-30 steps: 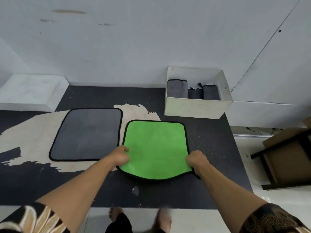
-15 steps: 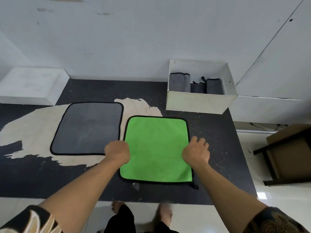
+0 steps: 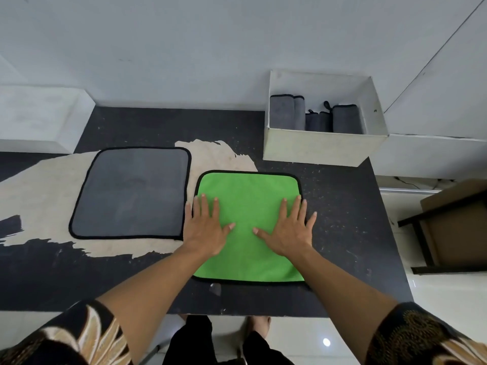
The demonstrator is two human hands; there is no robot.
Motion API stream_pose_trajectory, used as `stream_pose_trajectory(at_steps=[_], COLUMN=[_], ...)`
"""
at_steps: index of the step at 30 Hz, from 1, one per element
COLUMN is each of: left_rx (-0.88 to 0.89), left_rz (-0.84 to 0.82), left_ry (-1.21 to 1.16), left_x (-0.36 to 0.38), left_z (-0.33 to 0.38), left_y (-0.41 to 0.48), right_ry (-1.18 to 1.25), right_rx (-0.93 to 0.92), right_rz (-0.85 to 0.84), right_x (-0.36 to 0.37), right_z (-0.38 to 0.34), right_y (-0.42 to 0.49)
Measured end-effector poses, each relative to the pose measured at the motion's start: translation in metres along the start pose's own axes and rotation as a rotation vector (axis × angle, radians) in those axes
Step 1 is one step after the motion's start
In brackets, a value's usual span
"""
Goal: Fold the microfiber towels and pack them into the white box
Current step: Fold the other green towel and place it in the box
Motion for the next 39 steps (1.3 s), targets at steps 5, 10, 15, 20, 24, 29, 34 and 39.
stream_pose_trajectory(at_steps=[5,10,15,20,24,29,34,39], left_rx=[0.146,0.125,0.164,0.499,0.593,0.617,0.672,0.388], left_rz=[-0.05,-0.097,-0.085,0.022,0.085,0.092,0.062,0.004], left_ry=[-0.064,0.007,0.019,0.046,-0.026,-0.107,-0.024,0.136], left_x=[-0.007,-0.004,-0.007,0.008,0.02,0.021,0.025,0.038], left_z=[0.018,0.001,-0.013,0.014,0.021,0.022,0.037,0.023], left_y=[0.033,0.044,0.024,-0.046,-0.085,-0.104,-0.122,-0.115], right_ry=[0.041,-0.044,-0.077,-0.002,0.056,0.054,-0.022,-0.145], right_rx=[-0.105,-0.134,-0.11,-0.307,-0.443,-0.522,-0.606,-0.584], right_rz=[0.023,-0.021,-0.002,0.272,0.328,0.365,0.439,0.369], right_x=[-0.019,-0.004,-0.01,-0.02,0.003,0.009,0.008,0.013], right_z=[-0.023,-0.006,0.02,-0.001,-0.023,-0.03,-0.031,-0.03], right_y=[0.031,0.041,0.033,-0.033,-0.087,-0.111,-0.125,-0.126])
Point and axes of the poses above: each hand's wrist, its own y-axis towards the middle knuckle, its own x-axis out of the palm, z = x × y, the point moved 10 cm from there along y, towards the middle knuckle, and after that the axes turned 13 degrees about -y, right-handed, at the moved point
